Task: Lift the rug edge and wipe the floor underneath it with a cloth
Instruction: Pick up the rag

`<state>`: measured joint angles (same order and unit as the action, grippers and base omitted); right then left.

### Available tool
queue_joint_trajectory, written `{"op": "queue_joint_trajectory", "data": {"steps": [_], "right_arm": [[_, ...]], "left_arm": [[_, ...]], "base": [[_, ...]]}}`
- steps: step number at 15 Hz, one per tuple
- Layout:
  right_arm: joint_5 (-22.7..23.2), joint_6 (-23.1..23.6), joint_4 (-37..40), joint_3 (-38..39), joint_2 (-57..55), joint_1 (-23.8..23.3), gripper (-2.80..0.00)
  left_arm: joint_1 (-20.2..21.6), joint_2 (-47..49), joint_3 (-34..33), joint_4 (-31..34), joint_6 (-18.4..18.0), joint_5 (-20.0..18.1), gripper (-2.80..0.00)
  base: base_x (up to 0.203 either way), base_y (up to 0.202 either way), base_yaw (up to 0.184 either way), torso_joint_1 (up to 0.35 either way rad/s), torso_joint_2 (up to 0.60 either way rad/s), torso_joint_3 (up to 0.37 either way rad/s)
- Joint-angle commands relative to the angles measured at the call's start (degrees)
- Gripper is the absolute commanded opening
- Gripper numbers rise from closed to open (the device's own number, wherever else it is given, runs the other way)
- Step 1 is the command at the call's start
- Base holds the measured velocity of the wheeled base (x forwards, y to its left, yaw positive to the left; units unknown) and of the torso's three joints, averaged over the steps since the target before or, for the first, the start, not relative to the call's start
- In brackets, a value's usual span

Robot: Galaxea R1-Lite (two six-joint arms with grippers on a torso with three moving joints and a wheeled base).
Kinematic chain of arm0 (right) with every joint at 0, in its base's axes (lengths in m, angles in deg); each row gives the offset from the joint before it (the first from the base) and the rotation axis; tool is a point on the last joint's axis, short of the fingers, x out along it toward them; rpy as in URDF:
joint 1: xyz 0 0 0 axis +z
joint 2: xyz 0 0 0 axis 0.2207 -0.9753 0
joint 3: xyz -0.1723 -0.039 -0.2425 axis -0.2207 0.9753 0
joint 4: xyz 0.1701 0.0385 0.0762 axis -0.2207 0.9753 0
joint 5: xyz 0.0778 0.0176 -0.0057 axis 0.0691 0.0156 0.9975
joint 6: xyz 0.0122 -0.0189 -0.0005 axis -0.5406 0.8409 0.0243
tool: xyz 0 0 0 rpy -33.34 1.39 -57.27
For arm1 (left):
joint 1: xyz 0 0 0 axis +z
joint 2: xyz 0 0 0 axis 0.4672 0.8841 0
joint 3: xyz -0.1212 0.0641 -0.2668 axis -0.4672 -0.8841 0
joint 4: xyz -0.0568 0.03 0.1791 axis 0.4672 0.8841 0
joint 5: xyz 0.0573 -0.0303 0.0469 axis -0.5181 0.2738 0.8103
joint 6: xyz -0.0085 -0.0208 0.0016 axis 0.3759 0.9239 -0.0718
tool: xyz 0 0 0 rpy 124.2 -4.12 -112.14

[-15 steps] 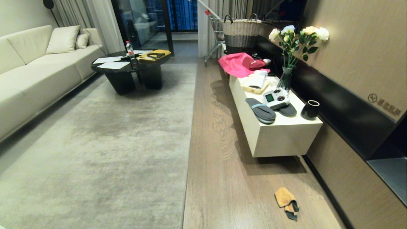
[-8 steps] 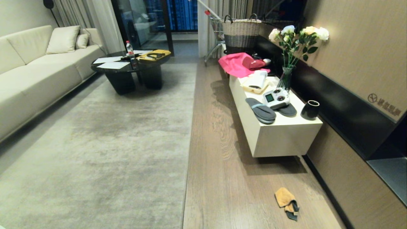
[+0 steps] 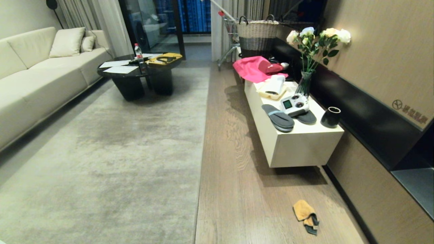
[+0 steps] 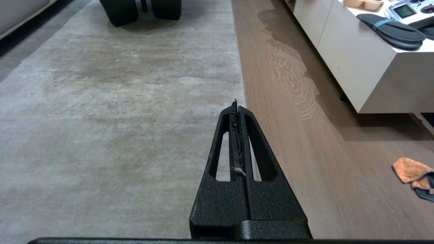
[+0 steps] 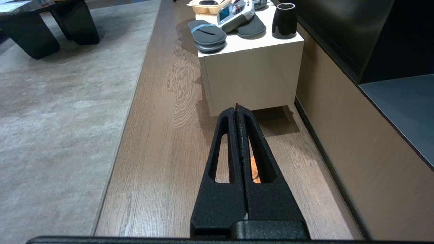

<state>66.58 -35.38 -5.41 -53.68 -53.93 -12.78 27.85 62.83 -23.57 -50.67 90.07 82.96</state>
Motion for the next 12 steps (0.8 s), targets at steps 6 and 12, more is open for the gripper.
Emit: {"op": "queue_joint_trajectory", "data": {"steps": [6, 12], "right_arm": [[0.0, 0.0, 0.0, 0.0, 0.0, 0.0, -2.8], [0.0, 0.0, 0.0, 0.0, 0.0, 0.0, -2.8]], "left_arm": [[0.0, 0.0, 0.0, 0.0, 0.0, 0.0, -2.8], [0.0, 0.1, 0.2, 0.7, 0.0, 0.0, -2.8]], "base": [[0.0, 0.0, 0.0, 0.0, 0.0, 0.0], [0.0, 0.0, 0.0, 0.0, 0.0, 0.0]]}}
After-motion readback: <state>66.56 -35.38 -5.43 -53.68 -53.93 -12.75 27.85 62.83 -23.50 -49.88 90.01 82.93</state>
